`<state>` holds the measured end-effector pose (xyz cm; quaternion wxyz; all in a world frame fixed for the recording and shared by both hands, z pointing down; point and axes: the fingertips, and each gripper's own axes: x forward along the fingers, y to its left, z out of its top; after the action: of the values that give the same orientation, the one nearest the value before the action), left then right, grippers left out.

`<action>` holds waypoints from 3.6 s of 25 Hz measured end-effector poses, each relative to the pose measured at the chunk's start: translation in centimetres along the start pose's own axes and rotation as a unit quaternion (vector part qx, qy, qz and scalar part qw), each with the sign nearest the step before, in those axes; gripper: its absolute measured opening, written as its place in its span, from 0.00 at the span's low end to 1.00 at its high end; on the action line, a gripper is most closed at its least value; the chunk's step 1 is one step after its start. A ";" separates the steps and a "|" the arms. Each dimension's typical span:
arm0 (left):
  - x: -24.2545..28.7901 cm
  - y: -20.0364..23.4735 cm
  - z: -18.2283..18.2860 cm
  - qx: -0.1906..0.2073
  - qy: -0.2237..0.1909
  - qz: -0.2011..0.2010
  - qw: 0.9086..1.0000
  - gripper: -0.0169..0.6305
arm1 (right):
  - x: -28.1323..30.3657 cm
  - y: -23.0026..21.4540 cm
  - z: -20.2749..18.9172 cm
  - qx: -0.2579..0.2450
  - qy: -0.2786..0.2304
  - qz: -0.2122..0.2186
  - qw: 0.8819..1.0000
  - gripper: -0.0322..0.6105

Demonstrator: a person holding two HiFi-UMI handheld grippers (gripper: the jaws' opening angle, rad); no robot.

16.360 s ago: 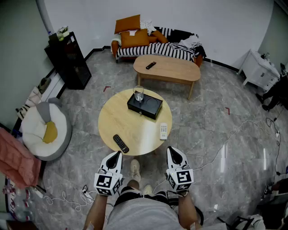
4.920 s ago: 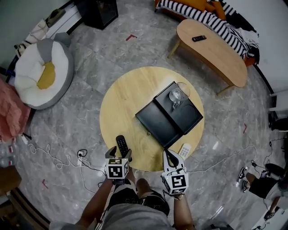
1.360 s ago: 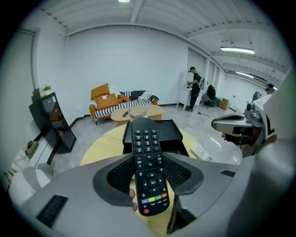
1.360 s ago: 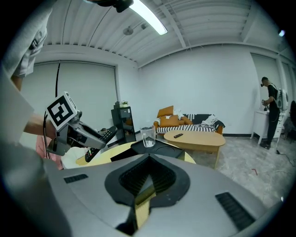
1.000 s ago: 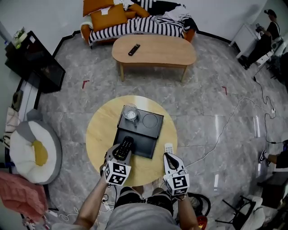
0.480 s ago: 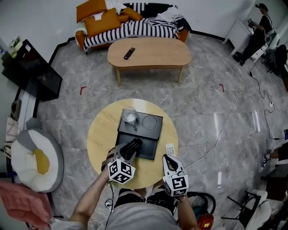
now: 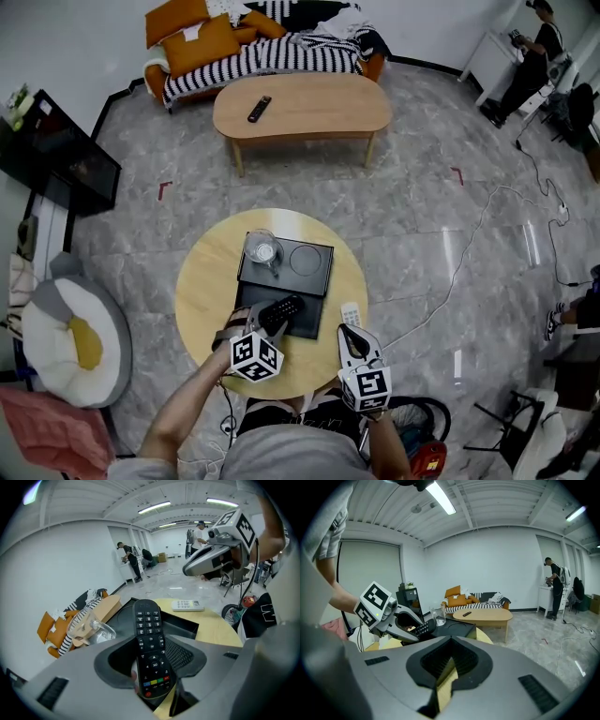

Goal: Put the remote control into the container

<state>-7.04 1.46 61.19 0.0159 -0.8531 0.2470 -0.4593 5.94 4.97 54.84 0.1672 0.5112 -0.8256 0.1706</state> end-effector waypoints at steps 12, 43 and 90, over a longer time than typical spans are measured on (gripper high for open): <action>3.6 -1.2 -2.1 0.043 0.033 -0.054 0.997 0.34 | 2.0 -1.9 -0.5 0.010 0.016 -0.002 1.000 0.06; 9.1 -3.3 -5.7 0.122 0.095 -0.143 0.978 0.34 | 4.9 -5.3 -1.6 0.036 0.032 -0.018 0.999 0.06; 7.0 -1.2 -3.6 0.069 0.081 -0.087 0.990 0.37 | 4.5 -5.3 -1.0 0.036 0.023 -0.004 0.999 0.06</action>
<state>-6.16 0.20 69.05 0.0149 -0.8280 0.1400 -0.5428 8.95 -0.35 58.35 0.1685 0.5163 -0.8128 0.2109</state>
